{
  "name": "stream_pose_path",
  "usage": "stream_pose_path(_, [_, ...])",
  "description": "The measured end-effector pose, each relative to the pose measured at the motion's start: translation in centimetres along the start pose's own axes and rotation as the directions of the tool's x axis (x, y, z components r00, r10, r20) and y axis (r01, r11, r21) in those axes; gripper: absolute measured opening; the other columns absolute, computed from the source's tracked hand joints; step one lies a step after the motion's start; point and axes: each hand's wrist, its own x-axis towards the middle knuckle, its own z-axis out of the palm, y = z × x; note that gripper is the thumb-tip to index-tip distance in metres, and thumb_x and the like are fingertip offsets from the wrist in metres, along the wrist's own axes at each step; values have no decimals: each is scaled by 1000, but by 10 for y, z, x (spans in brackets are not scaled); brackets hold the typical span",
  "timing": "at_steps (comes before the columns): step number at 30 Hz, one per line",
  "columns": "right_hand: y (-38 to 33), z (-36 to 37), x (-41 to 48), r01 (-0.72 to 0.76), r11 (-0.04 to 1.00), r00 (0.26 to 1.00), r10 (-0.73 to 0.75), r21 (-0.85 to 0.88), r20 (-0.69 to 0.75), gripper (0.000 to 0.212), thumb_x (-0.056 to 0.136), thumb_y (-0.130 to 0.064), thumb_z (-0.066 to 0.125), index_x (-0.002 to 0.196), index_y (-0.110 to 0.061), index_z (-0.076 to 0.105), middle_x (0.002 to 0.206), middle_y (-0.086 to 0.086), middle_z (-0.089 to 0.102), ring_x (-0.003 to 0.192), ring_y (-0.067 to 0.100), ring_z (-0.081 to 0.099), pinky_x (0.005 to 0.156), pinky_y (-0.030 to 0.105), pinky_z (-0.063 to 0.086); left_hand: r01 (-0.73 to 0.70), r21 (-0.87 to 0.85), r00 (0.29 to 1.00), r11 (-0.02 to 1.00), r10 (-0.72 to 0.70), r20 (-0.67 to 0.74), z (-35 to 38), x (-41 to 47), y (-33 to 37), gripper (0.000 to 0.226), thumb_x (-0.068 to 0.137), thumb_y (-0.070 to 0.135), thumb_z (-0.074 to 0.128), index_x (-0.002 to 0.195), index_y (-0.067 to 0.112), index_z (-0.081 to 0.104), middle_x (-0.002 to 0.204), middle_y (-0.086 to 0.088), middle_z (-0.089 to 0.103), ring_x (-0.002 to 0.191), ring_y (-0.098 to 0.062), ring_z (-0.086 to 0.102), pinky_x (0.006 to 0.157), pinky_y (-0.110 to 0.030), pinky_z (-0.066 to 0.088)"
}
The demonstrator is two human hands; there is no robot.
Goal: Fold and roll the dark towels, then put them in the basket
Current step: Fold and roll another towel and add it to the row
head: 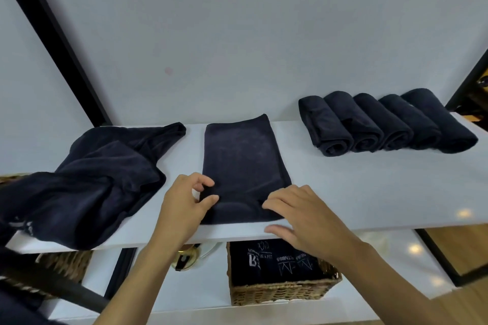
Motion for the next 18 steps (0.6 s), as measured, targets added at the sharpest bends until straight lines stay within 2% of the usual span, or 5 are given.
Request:
stream_pose_path(3, [5, -12, 12, 1, 1000, 996, -4, 25, 93, 26, 90, -35, 63, 115, -28, 60, 111, -15, 61, 97, 9, 55, 86, 24, 38, -408, 261, 893, 875, 442, -83, 2, -8, -1, 5, 88, 24, 67, 93, 25, 67, 97, 13, 54, 84, -6, 51, 76, -19, 38])
stream_pose_path(5, [7, -22, 24, -49, 993, 990, 34, 108, 138, 23, 98, -32, 54, 121, -28, 56, 117, -17, 58, 103, 6, 48, 94, 23, 28, -580, 336, 790, 742, 613, 10, 2, -14, -9, 28, 89, 46, 58, 97, 22, 70, 94, 11, 63, 90, -10, 53, 81, -27, 39])
stream_pose_path(8, [11, -30, 37, -194, 936, 951, 106, 293, 292, 18, 101, -26, 49, 117, -28, 55, 109, -15, 59, 98, 5, 45, 95, 24, 29, -628, 420, 767, 656, 613, 190, -1, -15, -23, 46, 84, 61, 50, 103, 24, 70, 101, 13, 68, 102, -9, 56, 88, -27, 38])
stream_pose_path(13, [28, -46, 51, -423, 723, 833, 72, 546, 549, 15, 97, -18, 54, 109, -23, 62, 86, -9, 66, 76, 8, 59, 72, 24, 46, -595, 370, 804, 714, 536, 259, -10, -12, -18, 41, 95, 50, 41, 117, 26, 66, 106, 14, 58, 97, -8, 51, 84, -22, 35])
stream_pose_path(18, [38, -41, 54, -437, 709, 868, 171, 554, 465, 14, 94, -20, 60, 106, -28, 61, 66, -15, 61, 58, 1, 53, 62, 19, 41, -440, 137, 874, 887, 388, 293, -10, 7, -3, 22, 100, 36, 46, 119, 37, 56, 93, 31, 52, 89, 2, 48, 76, -14, 37])
